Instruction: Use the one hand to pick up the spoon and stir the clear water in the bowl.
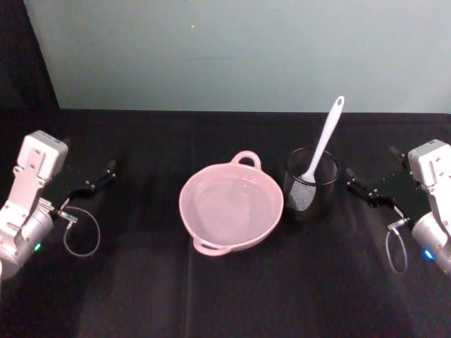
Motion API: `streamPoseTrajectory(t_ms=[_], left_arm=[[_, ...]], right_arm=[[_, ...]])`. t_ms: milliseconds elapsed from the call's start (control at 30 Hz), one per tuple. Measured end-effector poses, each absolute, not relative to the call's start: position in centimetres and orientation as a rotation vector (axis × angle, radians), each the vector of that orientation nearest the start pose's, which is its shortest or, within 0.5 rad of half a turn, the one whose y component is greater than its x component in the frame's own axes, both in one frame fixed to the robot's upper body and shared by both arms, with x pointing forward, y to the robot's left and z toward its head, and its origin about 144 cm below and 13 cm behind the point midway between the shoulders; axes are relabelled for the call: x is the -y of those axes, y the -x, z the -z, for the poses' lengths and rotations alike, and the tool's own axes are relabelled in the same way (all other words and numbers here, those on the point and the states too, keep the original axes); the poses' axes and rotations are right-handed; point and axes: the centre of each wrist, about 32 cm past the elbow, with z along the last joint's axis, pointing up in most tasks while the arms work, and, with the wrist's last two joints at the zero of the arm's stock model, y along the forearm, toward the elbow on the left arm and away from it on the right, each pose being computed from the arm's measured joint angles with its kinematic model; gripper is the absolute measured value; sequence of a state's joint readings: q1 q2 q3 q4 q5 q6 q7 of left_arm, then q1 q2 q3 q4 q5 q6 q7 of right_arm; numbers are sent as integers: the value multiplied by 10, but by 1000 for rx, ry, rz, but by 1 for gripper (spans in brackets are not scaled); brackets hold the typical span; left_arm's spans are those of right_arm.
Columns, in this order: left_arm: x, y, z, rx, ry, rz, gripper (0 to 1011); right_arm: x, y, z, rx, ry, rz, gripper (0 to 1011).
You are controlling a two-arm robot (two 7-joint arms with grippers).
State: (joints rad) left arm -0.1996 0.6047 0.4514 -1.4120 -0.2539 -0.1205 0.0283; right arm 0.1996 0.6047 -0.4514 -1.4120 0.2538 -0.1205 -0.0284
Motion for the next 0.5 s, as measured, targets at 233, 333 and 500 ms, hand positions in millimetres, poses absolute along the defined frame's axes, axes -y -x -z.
streamPoseTrajectory(t_ms=[233,333,500], left_arm=[[-310,-489,-1140,285,-305,-1248,1011],[-310,-489,-1140,285,-304,-1248,1011],[-310,-489,-1140,285,-304,-1248,1011]], right_arm=[[310,-489,-1140,285,304,1248,1003],[310,-489,-1140,285,304,1248,1003],[310,-489,-1140,285,305,1248,1002]])
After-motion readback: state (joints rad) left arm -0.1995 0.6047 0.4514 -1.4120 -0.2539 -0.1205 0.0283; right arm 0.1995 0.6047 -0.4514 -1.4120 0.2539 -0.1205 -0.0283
